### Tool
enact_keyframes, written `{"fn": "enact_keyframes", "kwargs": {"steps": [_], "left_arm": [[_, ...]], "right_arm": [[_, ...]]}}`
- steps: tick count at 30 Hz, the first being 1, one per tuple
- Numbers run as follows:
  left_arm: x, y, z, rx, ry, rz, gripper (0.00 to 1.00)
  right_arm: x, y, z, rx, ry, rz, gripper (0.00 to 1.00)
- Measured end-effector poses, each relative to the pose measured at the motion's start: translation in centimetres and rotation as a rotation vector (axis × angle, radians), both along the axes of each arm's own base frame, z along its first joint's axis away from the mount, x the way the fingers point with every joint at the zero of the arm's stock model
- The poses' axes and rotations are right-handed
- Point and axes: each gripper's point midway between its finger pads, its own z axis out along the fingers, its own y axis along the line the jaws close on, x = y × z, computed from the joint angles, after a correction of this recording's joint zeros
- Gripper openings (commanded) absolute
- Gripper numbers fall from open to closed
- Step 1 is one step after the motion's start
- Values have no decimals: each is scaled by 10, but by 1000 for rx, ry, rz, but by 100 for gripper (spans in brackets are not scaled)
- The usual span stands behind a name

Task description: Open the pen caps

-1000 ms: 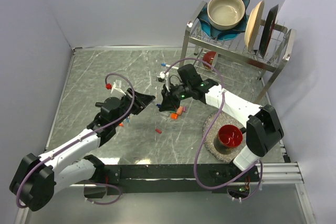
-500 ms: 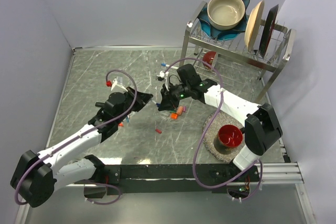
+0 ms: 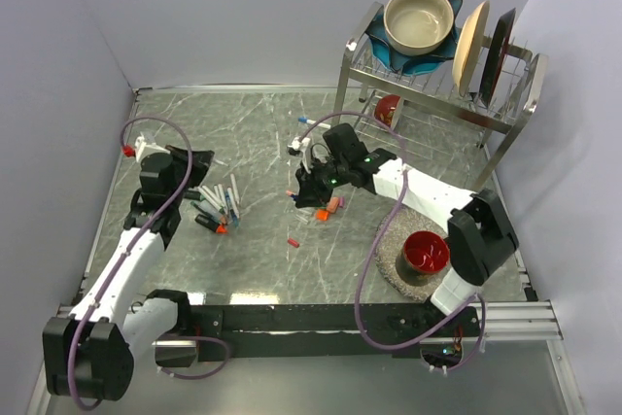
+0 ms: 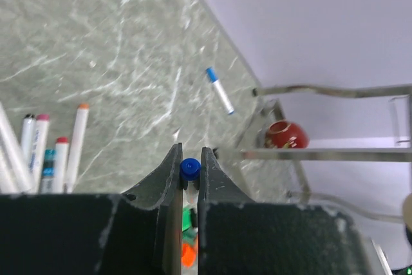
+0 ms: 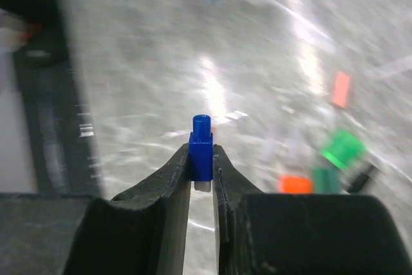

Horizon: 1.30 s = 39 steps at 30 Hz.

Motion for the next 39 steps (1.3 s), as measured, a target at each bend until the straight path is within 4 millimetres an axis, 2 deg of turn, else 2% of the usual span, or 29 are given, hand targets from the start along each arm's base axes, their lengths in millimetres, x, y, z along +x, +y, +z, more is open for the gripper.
{"fn": "enact_keyframes", "kwargs": {"steps": [2,5,9,11,14,16,18,20,23,25,28,33,39], "left_arm": [[1,-1,-10,19,38,-19,1],[-3,-2,-31,54,109,-45,1],[-10,-1,-50,98,167,-65,3],[-13,-1,-62,118,195,-76,4],[-19,-1,-81,138,245,-97,6],[-25,-2,-95,145,278,-111,6],[-31,-3,-106,151,311,-123,8],[-34,-3,-111,156,324,-130,10],[-35,-3,-112,165,328,-140,13],[-35,-3,-113,170,328,-145,19],[-37,-5,-115,171,330,-154,24],[-39,-7,-121,178,347,-179,24],[-41,-8,-144,202,417,-209,25]], "right_arm": [[12,-5,-17,-64,-11,-51,0],[29,-13,-61,-196,25,-116,0],[28,-30,-110,-350,103,-158,0],[27,-38,-122,-404,115,-174,2],[29,-44,-124,-442,106,-193,13],[33,-44,-123,-448,88,-203,15],[36,-43,-121,-450,75,-210,22],[38,-43,-120,-455,65,-216,27],[40,-43,-119,-462,53,-220,28],[42,-43,-118,-465,46,-222,36],[42,-45,-118,-472,43,-222,39],[41,-47,-119,-483,43,-213,39],[39,-45,-112,-476,37,-169,47]]}}
